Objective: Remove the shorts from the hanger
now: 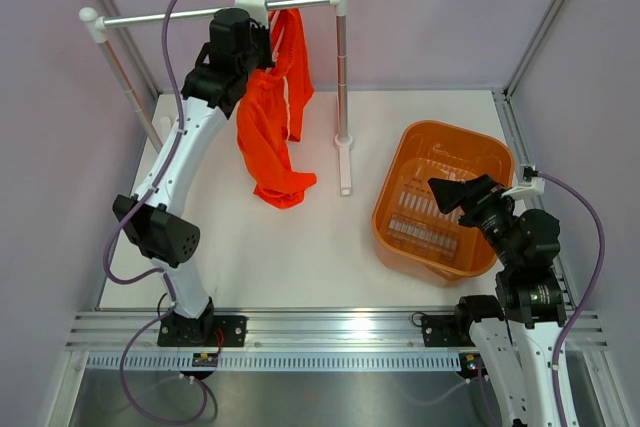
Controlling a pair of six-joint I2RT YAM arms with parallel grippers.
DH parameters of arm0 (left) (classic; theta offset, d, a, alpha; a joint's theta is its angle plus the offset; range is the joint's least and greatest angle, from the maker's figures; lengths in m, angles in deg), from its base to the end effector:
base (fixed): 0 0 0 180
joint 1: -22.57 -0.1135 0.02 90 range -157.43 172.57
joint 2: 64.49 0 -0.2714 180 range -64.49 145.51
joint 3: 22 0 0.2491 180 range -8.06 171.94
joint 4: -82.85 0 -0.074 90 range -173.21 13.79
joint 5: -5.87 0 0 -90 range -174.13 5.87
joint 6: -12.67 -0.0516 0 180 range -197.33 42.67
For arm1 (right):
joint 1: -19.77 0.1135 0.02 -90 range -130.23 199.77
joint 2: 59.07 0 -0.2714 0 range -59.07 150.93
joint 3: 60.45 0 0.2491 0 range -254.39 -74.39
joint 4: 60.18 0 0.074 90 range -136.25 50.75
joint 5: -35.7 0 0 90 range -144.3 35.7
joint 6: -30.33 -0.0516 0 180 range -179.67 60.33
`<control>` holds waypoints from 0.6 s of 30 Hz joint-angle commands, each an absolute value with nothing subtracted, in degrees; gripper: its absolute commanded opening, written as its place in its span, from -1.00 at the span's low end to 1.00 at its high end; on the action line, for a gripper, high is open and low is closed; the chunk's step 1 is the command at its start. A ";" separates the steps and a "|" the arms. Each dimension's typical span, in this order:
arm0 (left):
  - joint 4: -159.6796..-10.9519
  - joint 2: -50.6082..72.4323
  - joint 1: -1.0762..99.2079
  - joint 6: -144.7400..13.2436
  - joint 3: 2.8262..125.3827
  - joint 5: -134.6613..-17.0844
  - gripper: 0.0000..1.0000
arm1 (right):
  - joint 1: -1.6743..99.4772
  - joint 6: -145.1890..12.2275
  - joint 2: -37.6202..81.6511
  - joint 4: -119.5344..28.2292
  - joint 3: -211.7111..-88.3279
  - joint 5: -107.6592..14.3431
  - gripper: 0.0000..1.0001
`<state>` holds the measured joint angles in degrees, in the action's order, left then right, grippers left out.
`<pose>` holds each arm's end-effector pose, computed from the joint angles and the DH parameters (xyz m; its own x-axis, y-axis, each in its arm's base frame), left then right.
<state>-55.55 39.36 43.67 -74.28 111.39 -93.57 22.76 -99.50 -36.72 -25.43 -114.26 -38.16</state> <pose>0.3985 -0.1447 0.4737 -0.2056 0.0231 -0.9784 0.1948 0.9807 -0.0178 0.1039 0.0198 0.3396 -0.2536 0.6029 -0.7565 -0.2146 0.7275 0.6517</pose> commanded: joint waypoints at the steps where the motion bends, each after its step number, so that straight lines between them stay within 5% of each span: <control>1: -56.84 39.22 43.75 -74.52 112.96 -95.12 -0.82 | 22.50 -98.25 -37.27 -27.18 -114.11 -39.18 0.99; 3: -57.11 38.17 43.84 -74.25 113.22 -95.03 -1.00 | 22.59 -98.25 -37.27 -27.17 -114.11 -39.18 0.99; 18: -56.23 29.38 46.30 -76.18 111.21 -94.42 -1.00 | 22.50 -97.81 -37.36 -26.21 -114.73 -39.45 0.99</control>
<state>-51.53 35.18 45.26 -74.58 111.37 -93.83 22.76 -98.89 -36.89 -25.39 -114.00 -38.68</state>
